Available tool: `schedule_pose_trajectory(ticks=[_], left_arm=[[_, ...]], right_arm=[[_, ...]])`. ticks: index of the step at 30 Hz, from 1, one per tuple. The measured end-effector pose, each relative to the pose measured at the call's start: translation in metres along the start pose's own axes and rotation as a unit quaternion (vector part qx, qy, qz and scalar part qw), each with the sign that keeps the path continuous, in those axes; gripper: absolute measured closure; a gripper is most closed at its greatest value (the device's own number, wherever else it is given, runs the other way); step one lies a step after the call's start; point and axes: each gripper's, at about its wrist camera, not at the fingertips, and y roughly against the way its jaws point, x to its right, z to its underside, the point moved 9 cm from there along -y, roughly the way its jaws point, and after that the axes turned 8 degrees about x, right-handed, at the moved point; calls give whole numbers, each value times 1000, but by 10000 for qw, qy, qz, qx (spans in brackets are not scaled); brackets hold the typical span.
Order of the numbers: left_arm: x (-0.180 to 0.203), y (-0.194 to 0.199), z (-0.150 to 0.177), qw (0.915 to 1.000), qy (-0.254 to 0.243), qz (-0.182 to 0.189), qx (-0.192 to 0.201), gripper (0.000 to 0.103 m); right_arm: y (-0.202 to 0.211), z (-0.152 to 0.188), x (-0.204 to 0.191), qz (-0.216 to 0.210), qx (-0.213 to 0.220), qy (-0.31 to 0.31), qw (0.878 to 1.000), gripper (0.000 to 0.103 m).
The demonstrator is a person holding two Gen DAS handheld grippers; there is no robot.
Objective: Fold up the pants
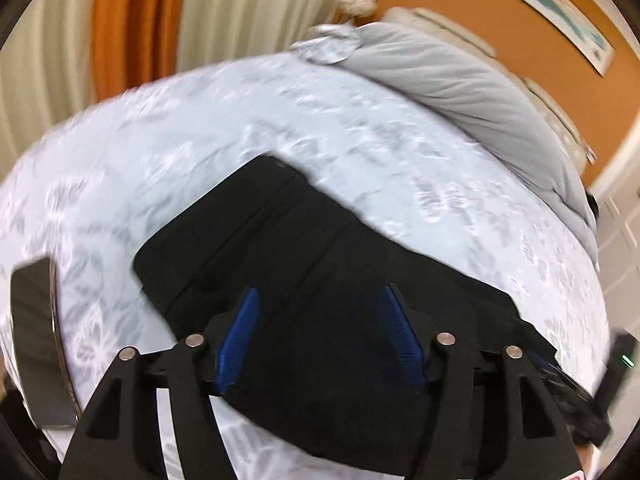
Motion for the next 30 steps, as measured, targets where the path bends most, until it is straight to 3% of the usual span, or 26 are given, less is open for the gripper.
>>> schedule_pose_trajectory(ticks=[1, 2, 4, 5, 7, 10, 12, 13, 14, 18, 21, 22, 24, 28, 30], left_arm=[[9, 3, -1, 9998, -161, -36, 113, 41], [18, 7, -3, 9993, -303, -54, 215, 40], [40, 18, -8, 9961, -677, -141, 547, 35], [41, 20, -9, 9946, -782, -160, 667, 33], [58, 30, -14, 9875, -1207, -234, 988, 30], [71, 35, -13, 9808, -1590, -171, 1115, 28], [81, 36, -9, 9774, -1784, -108, 1133, 27], [84, 37, -7, 9761, -1854, -94, 1127, 27], [85, 37, -6, 9757, -1887, -80, 1106, 27], [82, 34, -4, 9766, -1894, -41, 1017, 25], [79, 28, -4, 9795, -1800, -116, 898, 25], [77, 27, -4, 9810, -1739, -119, 852, 25], [75, 26, -4, 9823, -1684, -148, 807, 25], [70, 22, -3, 9826, -1694, -261, 721, 24], [69, 19, -1, 9838, -1651, -255, 645, 24]], right_arm=[[-24, 0, 9, 266, -166, -45, 9995, 82], [-32, -13, 19, 311, 55, -321, 9990, 82], [-27, -38, 43, 972, 227, -789, 9919, 77], [-19, -51, 38, 922, 411, -839, 9913, 77], [-4, -59, 8, 288, 587, -760, 9950, 77], [-17, -44, -29, -148, 336, -516, 9980, 78], [-59, -22, -30, 204, -210, -214, 9993, 78], [-58, -21, -32, 288, -104, -149, 9994, 77], [-52, -27, -38, 338, 50, -122, 9993, 75], [-31, -37, -86, -506, 205, 47, 9985, 75], [-55, -17, -111, -716, -222, 239, 9969, 72], [-67, -3, -113, -620, -450, 377, 9963, 71], [-64, 7, -117, -513, -323, 725, 9955, 71], [-31, 12, -119, -933, -385, 295, 9945, 72], [-9, 20, -119, -805, -464, 417, 9948, 72]])
